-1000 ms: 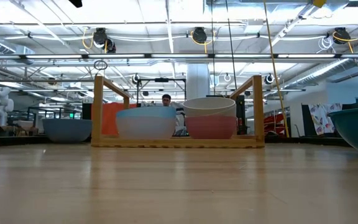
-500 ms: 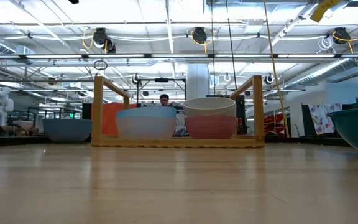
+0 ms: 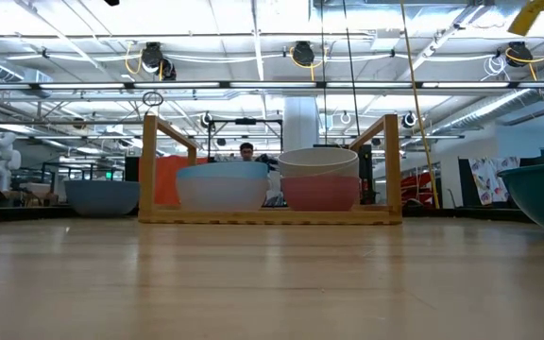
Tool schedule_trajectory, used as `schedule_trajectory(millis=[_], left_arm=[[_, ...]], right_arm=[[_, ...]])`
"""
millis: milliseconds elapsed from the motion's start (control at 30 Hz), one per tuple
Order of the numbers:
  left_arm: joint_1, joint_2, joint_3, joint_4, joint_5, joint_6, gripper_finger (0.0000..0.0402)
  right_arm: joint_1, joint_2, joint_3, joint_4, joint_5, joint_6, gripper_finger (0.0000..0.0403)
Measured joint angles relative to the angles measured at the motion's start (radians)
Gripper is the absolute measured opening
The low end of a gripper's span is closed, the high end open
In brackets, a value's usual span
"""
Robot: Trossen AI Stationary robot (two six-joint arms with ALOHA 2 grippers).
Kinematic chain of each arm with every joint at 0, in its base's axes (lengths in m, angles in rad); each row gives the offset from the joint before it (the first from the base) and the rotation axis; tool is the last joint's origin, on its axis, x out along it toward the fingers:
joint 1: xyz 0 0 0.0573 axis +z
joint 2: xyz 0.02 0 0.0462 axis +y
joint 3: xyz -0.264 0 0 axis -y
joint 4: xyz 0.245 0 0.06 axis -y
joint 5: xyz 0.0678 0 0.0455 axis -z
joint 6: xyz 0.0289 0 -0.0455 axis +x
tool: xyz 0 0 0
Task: Place and stack bowls onto a shelf
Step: Stack the gray bowl on top of the blue bowl on the shelf
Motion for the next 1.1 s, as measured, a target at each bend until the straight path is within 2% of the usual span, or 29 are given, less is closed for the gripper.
schedule_trajectory(millis=[200, 367, 633, 767, 967, 1100], left_arm=[[0.0, 0.0, 0.0, 0.0, 0.0, 0.0, 0.0099], [0.0, 0.0, 0.0, 0.0, 0.0, 0.0, 0.0099], [0.0, 0.0, 0.0, 0.0, 0.0, 0.0, 0.0099], [0.0, 0.0, 0.0, 0.0, 0.0, 0.0, 0.0099], [0.0, 0.0, 0.0, 0.0, 0.0, 0.0, 0.0099], [0.0, 0.0, 0.0, 0.0, 0.0, 0.0, 0.0099]], right_arm=[[0.011, 0.012, -0.027, 0.015, 0.002, -0.022, 0.0153], [0.012, 0.013, -0.088, 0.049, 0.008, 0.027, 0.0153], [0.01, 0.012, -0.094, 0.063, 0.127, 0.027, 0.0147], [0.01, 0.012, -0.094, 0.079, 0.127, 0.03, 0.011], [0.01, 0.012, -0.094, 0.105, 0.125, 0.041, 0.0017], [0.004, 0.011, -0.094, 0.115, 0.125, 0.136, 0.0007]])
